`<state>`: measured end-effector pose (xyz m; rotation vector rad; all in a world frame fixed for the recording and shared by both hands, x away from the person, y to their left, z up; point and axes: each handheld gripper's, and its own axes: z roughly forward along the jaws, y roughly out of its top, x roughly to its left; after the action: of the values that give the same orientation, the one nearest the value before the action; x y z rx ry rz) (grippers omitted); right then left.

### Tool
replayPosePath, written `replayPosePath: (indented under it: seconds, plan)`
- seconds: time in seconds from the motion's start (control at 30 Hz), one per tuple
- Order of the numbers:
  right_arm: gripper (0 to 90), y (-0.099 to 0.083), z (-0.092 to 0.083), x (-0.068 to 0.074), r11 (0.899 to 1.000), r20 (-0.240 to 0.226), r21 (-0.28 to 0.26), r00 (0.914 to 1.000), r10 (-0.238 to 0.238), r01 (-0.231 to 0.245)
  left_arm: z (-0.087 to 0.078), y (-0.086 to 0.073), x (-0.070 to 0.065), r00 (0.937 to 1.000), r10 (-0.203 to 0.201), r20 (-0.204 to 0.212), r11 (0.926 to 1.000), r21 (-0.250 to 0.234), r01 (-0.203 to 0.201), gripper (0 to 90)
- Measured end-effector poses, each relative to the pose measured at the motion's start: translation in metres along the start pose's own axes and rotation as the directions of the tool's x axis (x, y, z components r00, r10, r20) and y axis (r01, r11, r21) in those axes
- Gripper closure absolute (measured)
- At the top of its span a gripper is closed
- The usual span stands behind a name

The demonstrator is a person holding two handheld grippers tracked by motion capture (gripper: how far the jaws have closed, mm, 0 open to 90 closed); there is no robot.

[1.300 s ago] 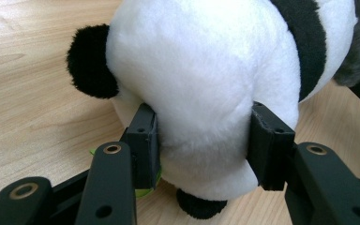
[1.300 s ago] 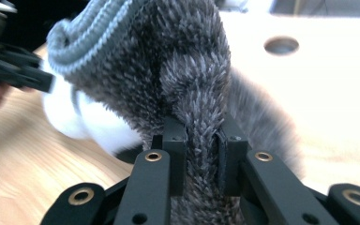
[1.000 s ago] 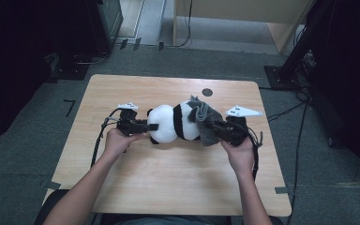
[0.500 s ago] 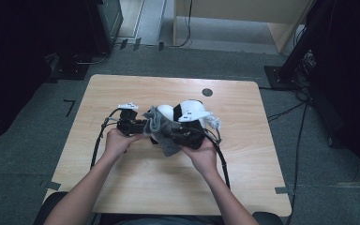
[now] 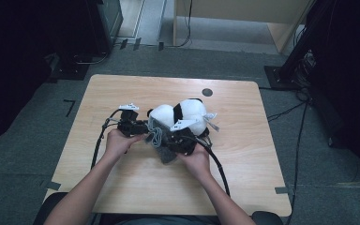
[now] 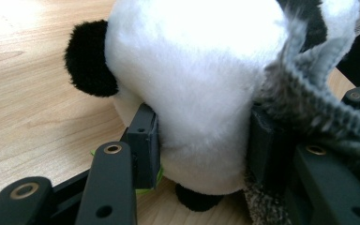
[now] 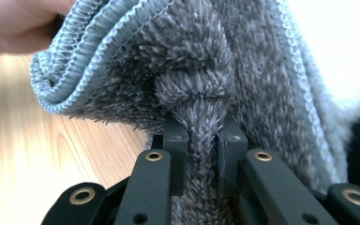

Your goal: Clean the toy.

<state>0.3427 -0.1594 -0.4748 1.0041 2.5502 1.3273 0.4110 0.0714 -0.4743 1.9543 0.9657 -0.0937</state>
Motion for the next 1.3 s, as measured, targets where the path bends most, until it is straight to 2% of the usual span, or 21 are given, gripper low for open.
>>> replayPosePath:
  seconds: [0.1, 0.3, 0.53, 0.67, 0.8, 0.9, 1.0, 1.17, 1.23, 1.3]
  plan:
    - [78.4, -0.002, -0.007, -0.002, 1.0, 0.023, 0.015, 0.9996, -0.015, 0.014, 0.0, 0.0, 0.0, 1.0, -0.001, 0.002, 1.0, 0.001, 0.001, 52.5]
    - [77.7, -0.008, -0.026, -0.012, 1.0, 0.066, 0.013, 0.9978, 0.013, -0.013, 0.0, 0.001, 0.001, 1.0, -0.001, 0.006, 1.0, 0.003, 0.001, 52.6]
    - [77.8, -0.009, -0.054, -0.023, 0.999, 0.124, -0.029, 0.9913, 0.045, -0.042, 0.0, 0.002, 0.003, 0.9999, -0.002, 0.013, 1.0, 0.005, 0.002, 52.6]
    - [77.9, -0.011, -0.07, -0.03, 0.997, 0.144, -0.045, 0.9873, 0.067, -0.061, 0.0, 0.002, 0.002, 0.9999, -0.003, 0.011, 1.0, 0.001, 0.003, 52.6]
    - [77.2, -0.014, -0.089, -0.038, 0.991, 0.155, -0.088, 0.9818, 0.109, -0.096, 0.0, 0.002, 0.003, 0.9999, -0.002, 0.012, 1.0, 0.001, 0.002, 52.7]
    - [77.3, -0.017, -0.105, -0.046, 0.984, 0.177, -0.125, 0.9726, 0.151, -0.13, 0.0, 0.002, 0.003, 0.9999, -0.005, 0.014, 1.0, 0.0, 0.005, 52.8]
    - [77.4, -0.022, -0.116, -0.057, 0.972, 0.192, -0.162, 0.9603, 0.203, -0.173, 0.0, 0.002, 0.003, 0.9999, -0.005, 0.015, 1.0, 0.001, 0.005, 52.8]
    - [77.6, -0.034, -0.12, -0.078, 0.942, 0.179, -0.193, 0.9345, 0.308, -0.273, 0.001, 0.002, 0.003, 0.9998, -0.009, 0.016, 1.0, -0.003, 0.009, 52.9]
    - [77.6, -0.037, -0.119, -0.083, 0.941, 0.187, -0.182, 0.9296, 0.318, -0.285, 0.001, 0.002, 0.003, 0.9998, -0.01, 0.015, 1.0, -0.003, 0.01, 52.9]
    - [77.7, -0.042, -0.117, -0.09, 0.94, 0.213, -0.158, 0.9187, 0.332, -0.303, 0.001, 0.002, 0.003, 0.9999, -0.009, 0.014, 1.0, -0.003, 0.009, 52.9]
